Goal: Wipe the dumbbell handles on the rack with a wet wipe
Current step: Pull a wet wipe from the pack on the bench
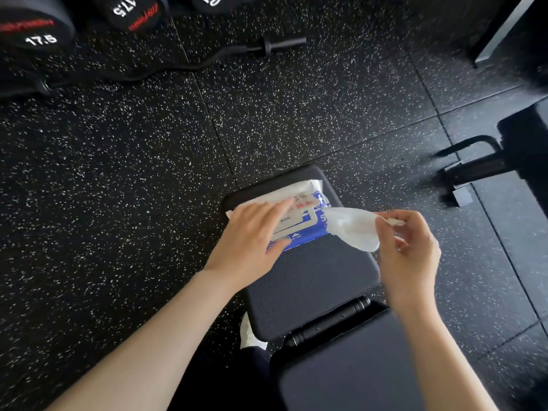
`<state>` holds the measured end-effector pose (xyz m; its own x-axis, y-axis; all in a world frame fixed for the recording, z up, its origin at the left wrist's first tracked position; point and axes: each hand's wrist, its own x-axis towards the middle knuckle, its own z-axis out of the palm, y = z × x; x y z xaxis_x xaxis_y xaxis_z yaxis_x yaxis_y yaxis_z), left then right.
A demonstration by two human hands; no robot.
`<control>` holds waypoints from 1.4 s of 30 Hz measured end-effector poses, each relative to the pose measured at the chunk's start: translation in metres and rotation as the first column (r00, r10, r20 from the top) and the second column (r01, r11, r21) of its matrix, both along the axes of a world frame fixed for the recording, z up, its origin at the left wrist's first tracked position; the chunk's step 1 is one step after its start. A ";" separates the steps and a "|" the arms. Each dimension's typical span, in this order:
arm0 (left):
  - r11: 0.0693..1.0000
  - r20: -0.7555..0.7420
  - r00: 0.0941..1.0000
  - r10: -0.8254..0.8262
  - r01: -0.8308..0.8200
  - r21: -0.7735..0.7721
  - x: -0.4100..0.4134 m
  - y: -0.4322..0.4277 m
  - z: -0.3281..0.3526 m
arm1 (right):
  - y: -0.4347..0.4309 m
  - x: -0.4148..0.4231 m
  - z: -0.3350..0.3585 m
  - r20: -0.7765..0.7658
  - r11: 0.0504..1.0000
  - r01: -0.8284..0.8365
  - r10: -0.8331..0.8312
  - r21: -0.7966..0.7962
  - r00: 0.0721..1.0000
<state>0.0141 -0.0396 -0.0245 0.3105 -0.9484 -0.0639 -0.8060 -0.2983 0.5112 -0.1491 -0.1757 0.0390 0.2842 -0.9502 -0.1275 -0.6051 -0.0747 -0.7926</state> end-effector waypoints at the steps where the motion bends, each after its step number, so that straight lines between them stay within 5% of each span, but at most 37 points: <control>1: 0.999 0.014 0.999 -0.033 0.033 0.021 -0.005 0.004 -0.005 | 0.000 -0.001 0.000 0.000 1.000 0.009 -0.009 0.005 1.000; 5: 0.976 0.099 0.985 -0.138 0.118 0.180 -0.019 0.017 -0.026 | 0.000 -0.003 0.000 -0.004 1.000 0.001 -0.001 0.005 1.000; 14: 0.960 0.110 0.985 -0.130 0.097 0.263 -0.025 0.015 -0.034 | 0.003 -0.002 0.000 -0.002 0.999 -0.022 0.022 0.028 1.000; 19: 0.984 -0.105 0.994 0.024 -0.005 0.178 -0.026 0.009 -0.018 | 0.010 0.006 0.010 0.017 0.996 -0.080 0.079 0.030 0.997; 23: 0.943 -0.474 0.817 0.328 -0.315 0.110 -0.019 -0.001 0.018 | 0.021 0.020 0.033 0.070 0.990 -0.133 0.130 0.040 0.989; 26: 0.894 -0.598 0.685 0.416 -0.428 0.132 -0.003 -0.003 0.049 | 0.029 0.036 0.058 0.108 0.984 -0.177 0.172 0.030 0.979; 30: 0.816 -0.805 0.355 0.475 -0.521 0.251 0.025 0.002 0.112 | 0.037 0.061 0.104 0.177 0.970 -0.243 0.236 0.016 0.956; 32: 0.802 -0.845 0.263 0.465 -0.530 0.276 0.036 0.012 0.143 | 0.041 0.072 0.131 0.225 0.965 -0.262 0.252 0.016 0.941; 37: 0.719 -0.885 0.197 0.421 -0.668 0.193 0.056 0.035 0.222 | 0.051 0.096 0.203 0.336 0.960 -0.279 0.254 0.028 0.907; 42: 0.612 -0.867 0.275 0.416 -0.790 0.043 0.067 0.049 0.310 | 0.063 0.116 0.273 0.421 0.941 -0.330 0.273 0.068 0.865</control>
